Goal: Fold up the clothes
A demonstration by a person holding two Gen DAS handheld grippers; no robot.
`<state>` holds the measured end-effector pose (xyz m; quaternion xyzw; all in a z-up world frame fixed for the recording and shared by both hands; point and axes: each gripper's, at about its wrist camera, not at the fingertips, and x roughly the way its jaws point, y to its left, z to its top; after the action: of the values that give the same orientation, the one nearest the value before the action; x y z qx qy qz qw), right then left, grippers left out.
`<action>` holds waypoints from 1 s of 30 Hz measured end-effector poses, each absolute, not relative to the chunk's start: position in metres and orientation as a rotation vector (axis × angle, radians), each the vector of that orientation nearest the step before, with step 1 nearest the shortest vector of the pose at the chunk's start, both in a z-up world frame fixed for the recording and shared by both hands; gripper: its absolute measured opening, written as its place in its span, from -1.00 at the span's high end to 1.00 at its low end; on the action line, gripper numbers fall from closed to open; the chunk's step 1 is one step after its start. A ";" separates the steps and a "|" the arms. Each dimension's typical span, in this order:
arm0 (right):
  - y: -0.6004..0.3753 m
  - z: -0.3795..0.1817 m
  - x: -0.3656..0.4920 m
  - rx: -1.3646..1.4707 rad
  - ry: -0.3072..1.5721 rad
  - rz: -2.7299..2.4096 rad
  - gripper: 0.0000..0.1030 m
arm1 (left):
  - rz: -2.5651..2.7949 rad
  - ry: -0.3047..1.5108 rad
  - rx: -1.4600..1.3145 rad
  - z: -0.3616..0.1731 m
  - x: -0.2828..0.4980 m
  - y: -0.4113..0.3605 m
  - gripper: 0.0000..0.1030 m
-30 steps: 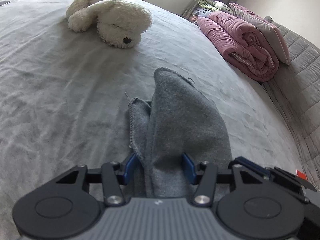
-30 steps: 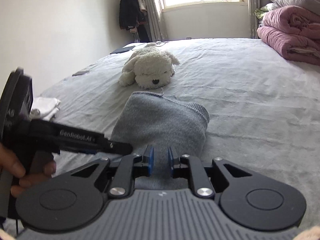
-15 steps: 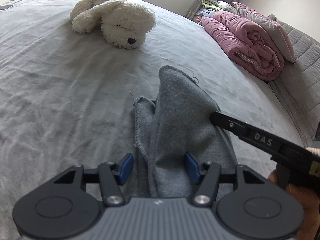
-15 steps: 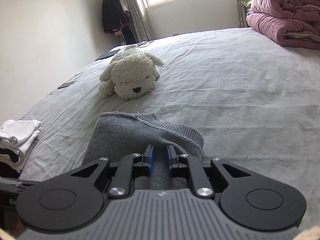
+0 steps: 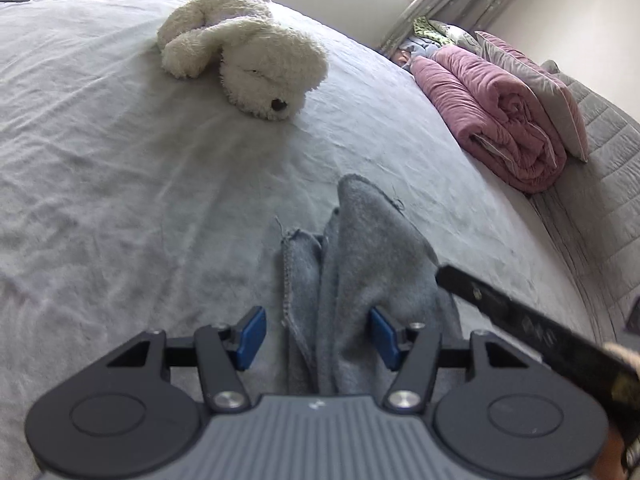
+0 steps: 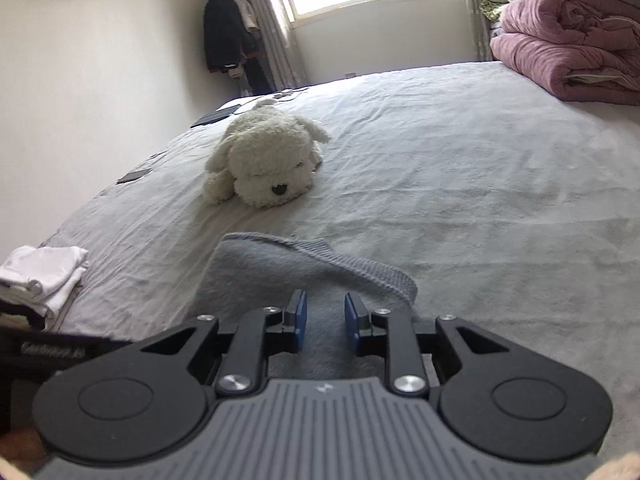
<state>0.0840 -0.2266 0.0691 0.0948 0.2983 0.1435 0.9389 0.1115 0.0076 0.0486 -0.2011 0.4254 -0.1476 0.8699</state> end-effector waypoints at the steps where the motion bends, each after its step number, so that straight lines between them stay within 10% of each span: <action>1: -0.223 0.070 0.078 0.177 0.611 0.307 0.49 | -0.305 0.900 -0.434 0.046 0.113 0.008 -0.14; 30: -0.202 0.085 0.064 0.034 0.604 0.407 0.48 | -0.305 0.967 -0.564 0.029 0.111 0.011 -0.32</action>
<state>0.0637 -0.2017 0.0850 0.0168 0.2951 0.1992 0.9343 0.1114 0.0112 0.0292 -0.2664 0.4567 -0.1441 0.8365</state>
